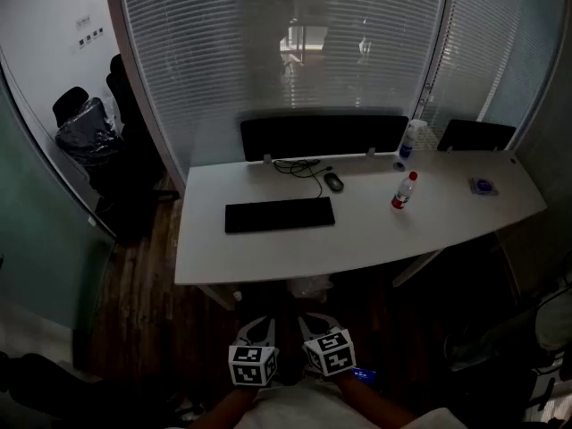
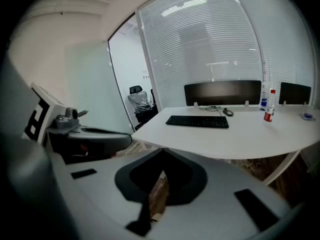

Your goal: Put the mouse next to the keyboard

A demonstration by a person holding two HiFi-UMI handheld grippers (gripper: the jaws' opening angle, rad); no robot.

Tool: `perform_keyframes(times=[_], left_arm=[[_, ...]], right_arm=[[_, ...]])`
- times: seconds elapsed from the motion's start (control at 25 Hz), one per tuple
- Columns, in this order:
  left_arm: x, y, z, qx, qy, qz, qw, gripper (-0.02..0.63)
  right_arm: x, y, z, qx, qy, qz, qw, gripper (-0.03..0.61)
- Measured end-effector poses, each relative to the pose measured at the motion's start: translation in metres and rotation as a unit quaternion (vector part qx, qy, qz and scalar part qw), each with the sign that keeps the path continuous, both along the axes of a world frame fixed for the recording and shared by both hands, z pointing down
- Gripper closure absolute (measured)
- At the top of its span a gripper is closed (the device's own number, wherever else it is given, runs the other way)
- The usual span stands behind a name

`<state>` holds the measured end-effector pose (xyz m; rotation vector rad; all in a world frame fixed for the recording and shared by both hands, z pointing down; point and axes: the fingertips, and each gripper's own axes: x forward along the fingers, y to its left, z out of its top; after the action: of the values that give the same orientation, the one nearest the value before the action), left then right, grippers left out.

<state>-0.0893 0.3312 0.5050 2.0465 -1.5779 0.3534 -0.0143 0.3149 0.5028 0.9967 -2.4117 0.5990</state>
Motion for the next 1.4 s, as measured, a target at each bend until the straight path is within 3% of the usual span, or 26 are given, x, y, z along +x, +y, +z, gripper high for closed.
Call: perform_keyframes(times=[0.76,1.16,1.4], left_arm=[[0.042,-0.024,0.012,-0.008,0.006,-0.036,0.9993,0.607],[0.018,-0.121,0.019,-0.008,0.013,-0.014,0.9998,0.607],[-0.017,-0.200,0.024,-0.006,0.006,0.003,1.0000,0.608]], right_arm=[[0.055,-0.029,0.019,-0.007,0.013,-0.022,1.000,0.575],[0.028,-0.119,0.026,-0.002,0.020,-0.004,1.000,0.575],[-0.005,-0.195,0.026,-0.004,0.020,0.007,1.000,0.575]])
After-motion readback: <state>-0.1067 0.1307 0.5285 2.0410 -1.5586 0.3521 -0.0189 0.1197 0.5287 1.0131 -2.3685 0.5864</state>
